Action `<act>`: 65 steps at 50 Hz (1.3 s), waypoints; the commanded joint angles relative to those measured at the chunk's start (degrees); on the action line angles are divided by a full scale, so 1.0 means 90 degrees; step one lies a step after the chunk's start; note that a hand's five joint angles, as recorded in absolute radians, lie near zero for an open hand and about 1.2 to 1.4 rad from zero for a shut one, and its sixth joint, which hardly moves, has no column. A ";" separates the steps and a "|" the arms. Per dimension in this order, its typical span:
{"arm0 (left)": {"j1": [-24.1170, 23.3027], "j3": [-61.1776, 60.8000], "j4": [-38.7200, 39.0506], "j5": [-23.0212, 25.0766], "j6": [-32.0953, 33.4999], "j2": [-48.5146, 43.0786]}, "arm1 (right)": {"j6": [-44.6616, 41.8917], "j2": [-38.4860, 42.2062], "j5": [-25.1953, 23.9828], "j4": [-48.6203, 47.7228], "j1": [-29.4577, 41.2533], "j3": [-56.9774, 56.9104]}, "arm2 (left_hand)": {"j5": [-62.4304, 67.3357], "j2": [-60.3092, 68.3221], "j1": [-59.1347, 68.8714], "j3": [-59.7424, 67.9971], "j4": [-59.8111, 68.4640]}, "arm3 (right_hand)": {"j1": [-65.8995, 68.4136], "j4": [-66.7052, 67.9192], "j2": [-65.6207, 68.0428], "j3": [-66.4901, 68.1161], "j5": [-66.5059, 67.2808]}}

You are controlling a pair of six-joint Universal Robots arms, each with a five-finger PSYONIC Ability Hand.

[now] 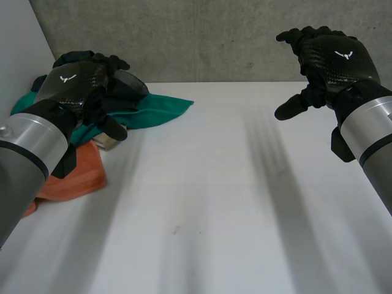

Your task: Fold the laundry.

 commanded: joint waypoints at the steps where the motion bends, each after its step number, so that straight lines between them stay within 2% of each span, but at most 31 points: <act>1: 0.0127 -0.0145 0.0044 0.0008 0.0018 0.0042 | -0.0126 -0.0024 0.0227 -0.0554 0.0161 0.0016 | -0.0639 -0.0653 -0.0619 -0.0623 -0.0651 | -0.0595 -0.0647 -0.0605 -0.0624 -0.0635; 14: 0.0293 -0.0146 0.0317 -0.0001 0.0292 0.0150 | -0.0263 -0.0132 0.0130 -0.0672 0.0171 0.0104 | -0.0639 -0.0653 -0.0619 -0.0623 -0.0651 | -0.0595 -0.0647 -0.0605 -0.0624 -0.0635; 17: 0.0614 0.0235 0.0658 -0.0001 0.0574 -0.0249 | -0.0292 -0.0083 -0.0027 -0.0623 0.0161 0.0114 | -0.0639 -0.0653 -0.0619 -0.0623 -0.0651 | -0.0595 -0.0647 -0.0605 -0.0624 -0.0635; 21: 0.1249 0.1064 0.1186 0.0086 0.1062 -0.1312 | -0.0341 0.0034 -0.0173 -0.0574 0.0103 0.0270 | -0.0639 -0.0653 -0.0619 -0.0623 -0.0651 | -0.0595 -0.0647 -0.0605 -0.0624 -0.0635; 22: 0.1434 0.1462 0.1370 0.0154 0.1247 -0.1837 | -0.0390 0.0082 -0.0212 -0.0574 0.0074 0.0328 | -0.0639 -0.0653 -0.0619 -0.0623 -0.0651 | -0.0595 -0.0647 -0.0605 -0.0624 -0.0635; 25: 0.1650 0.2119 0.1596 0.0223 0.1522 -0.2640 | -0.0487 0.0180 -0.0252 -0.0564 0.0025 0.0426 | -0.0639 -0.0653 -0.0619 -0.0623 -0.0651 | -0.0595 -0.0647 -0.0605 -0.0624 -0.0635; 30: 0.2109 0.3766 0.1977 0.0516 0.2097 -0.4591 | -0.0721 0.0375 -0.0271 -0.0603 -0.0053 0.0660 | -0.0639 -0.0653 -0.0619 -0.0623 -0.0651 | -0.0595 -0.0647 -0.0605 -0.0624 -0.0635; 39: 0.2315 0.5762 0.2124 0.0546 0.2948 -0.6977 | -0.0927 0.0610 -0.0252 -0.0701 -0.0083 0.0846 | -0.0582 -0.0595 -0.0561 -0.0565 -0.0594 | -0.0595 -0.0647 -0.0605 -0.0624 -0.0635; 40: 0.2324 0.5870 0.2172 0.0546 0.3026 -0.7085 | -0.0927 0.0620 -0.0252 -0.0711 -0.0083 0.0856 | 0.0143 0.0130 0.0164 0.0160 0.0131 | -0.0595 -0.0647 -0.0605 -0.0624 -0.0635; 41: 0.2315 0.5987 0.2260 0.0536 0.3104 -0.7241 | -0.0937 0.0639 -0.0242 -0.0730 -0.0092 0.0866 | 0.2371 0.2357 0.2391 0.2387 0.2359 | -0.0595 -0.0647 -0.0605 -0.0624 -0.0635; 42: 0.2315 0.6007 0.2309 0.0536 0.3124 -0.7272 | -0.0937 0.0649 -0.0242 -0.0740 -0.0093 0.0875 | 0.3670 0.3656 0.3690 0.3686 0.3658 | -0.0595 -0.0647 -0.0605 -0.0624 -0.0635; 43: 0.2295 0.5988 0.2455 0.0497 0.3124 -0.7233 | -0.0937 0.0659 -0.0232 -0.0779 -0.0093 0.0876 | 0.6440 0.6426 0.6460 0.6456 0.6428 | -0.0595 -0.0647 -0.0605 -0.0624 -0.0635; 44: 0.2286 0.5949 0.2553 0.0439 0.3124 -0.7165 | -0.0937 0.0669 -0.0222 -0.0779 -0.0093 0.0885 | 0.7131 0.7118 0.7152 0.7148 0.7119 | -0.0595 -0.0647 -0.0605 -0.0624 -0.0635; 49: 0.2091 0.5276 0.3139 0.0068 0.3007 -0.6248 | -0.0937 0.0679 -0.0222 -0.0828 -0.0093 0.0895 | 0.7138 0.7125 0.7159 0.7155 0.7126 | -0.0595 -0.0647 -0.0605 -0.0624 -0.0635; 50: 0.2013 0.4966 0.3372 0.0048 0.2929 -0.5811 | -0.0947 0.0679 -0.0222 -0.0838 -0.0083 0.0885 | 0.7138 0.7125 0.7159 0.7155 0.7126 | -0.0595 -0.0647 -0.0605 -0.0624 -0.0635; 54: 0.1749 0.4194 0.3735 0.0242 0.2608 -0.4640 | -0.0995 0.0649 -0.0222 -0.0828 -0.0034 0.0866 | 0.7138 0.7125 0.7159 0.7155 0.7126 | -0.0595 -0.0647 -0.0605 -0.0624 -0.0635; 62: 0.0979 0.2836 0.3560 0.0497 0.1457 -0.2344 | -0.1093 0.0396 -0.0193 -0.0818 -0.0024 0.0837 | 0.7138 0.7125 0.7159 0.7155 0.7126 | -0.0595 -0.0647 -0.0605 -0.0624 -0.0635; 65: 0.0685 0.2415 0.3433 0.0526 0.1104 -0.1824 | -0.1093 0.0298 -0.0183 -0.0828 -0.0092 0.0846 | 0.7138 0.7125 0.7159 0.7155 0.7126 | -0.0595 -0.0647 -0.0605 -0.0624 -0.0635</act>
